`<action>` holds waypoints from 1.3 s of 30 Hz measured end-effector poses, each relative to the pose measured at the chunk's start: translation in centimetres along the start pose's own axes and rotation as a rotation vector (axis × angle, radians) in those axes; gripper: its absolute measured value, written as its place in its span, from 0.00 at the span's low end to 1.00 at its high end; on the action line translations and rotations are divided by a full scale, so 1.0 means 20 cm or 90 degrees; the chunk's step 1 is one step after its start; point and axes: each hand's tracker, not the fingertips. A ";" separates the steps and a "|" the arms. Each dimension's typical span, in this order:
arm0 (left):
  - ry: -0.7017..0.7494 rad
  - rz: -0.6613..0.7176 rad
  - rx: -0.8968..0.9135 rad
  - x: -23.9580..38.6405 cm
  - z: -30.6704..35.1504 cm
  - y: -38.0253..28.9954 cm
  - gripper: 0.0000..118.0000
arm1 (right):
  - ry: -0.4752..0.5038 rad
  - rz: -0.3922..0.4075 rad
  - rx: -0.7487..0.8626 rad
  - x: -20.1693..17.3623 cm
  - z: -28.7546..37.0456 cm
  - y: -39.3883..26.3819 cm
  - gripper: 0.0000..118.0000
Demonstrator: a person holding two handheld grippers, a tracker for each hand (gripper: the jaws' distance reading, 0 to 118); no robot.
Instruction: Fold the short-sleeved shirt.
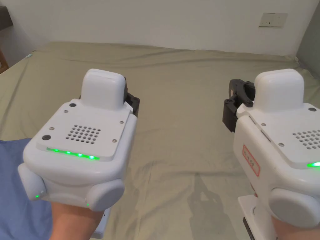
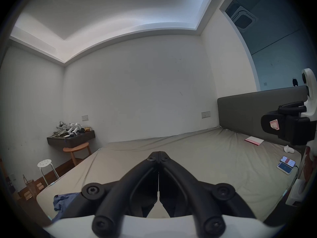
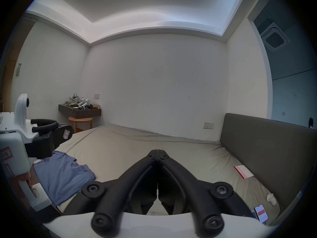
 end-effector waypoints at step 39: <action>0.410 -0.049 -0.086 -0.85 0.60 -0.08 0.00 | 0.429 0.033 0.053 -1.17 -0.14 0.15 0.01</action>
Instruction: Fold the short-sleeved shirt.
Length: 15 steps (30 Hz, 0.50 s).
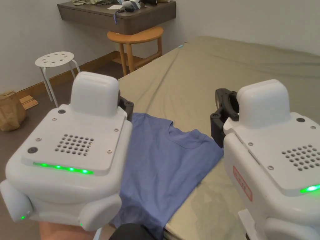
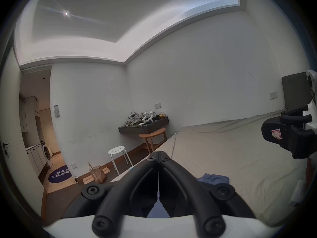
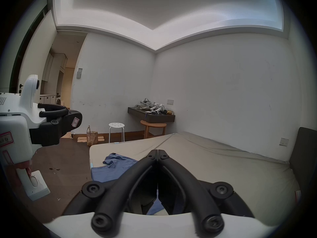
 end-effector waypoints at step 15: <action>-0.179 0.084 -0.394 0.13 -0.90 -0.78 0.00 | -0.055 0.022 -0.100 0.29 -0.07 -0.22 0.01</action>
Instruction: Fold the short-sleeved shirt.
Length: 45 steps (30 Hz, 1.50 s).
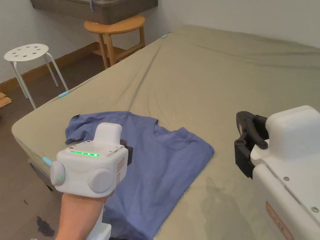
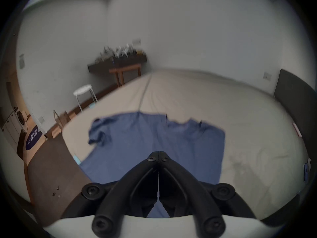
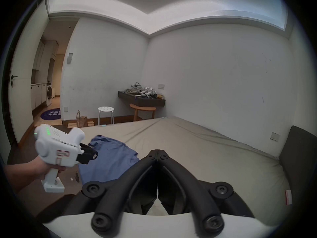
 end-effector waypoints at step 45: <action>-0.154 0.138 0.071 -0.18 -0.23 0.16 0.00 | -0.100 -0.033 -0.077 0.21 0.06 -0.04 0.01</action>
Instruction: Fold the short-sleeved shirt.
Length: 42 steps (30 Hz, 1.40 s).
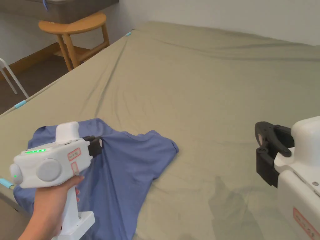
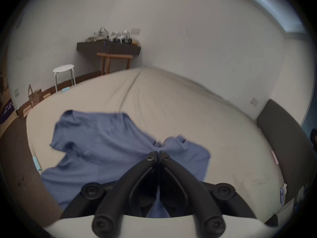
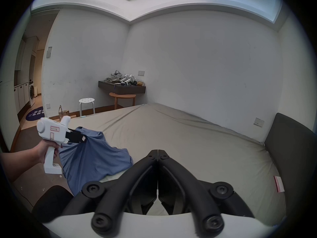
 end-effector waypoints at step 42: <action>-0.351 -0.484 0.046 2.28 -0.26 0.09 0.00 | -0.308 -0.093 -0.011 0.87 0.65 -0.31 0.01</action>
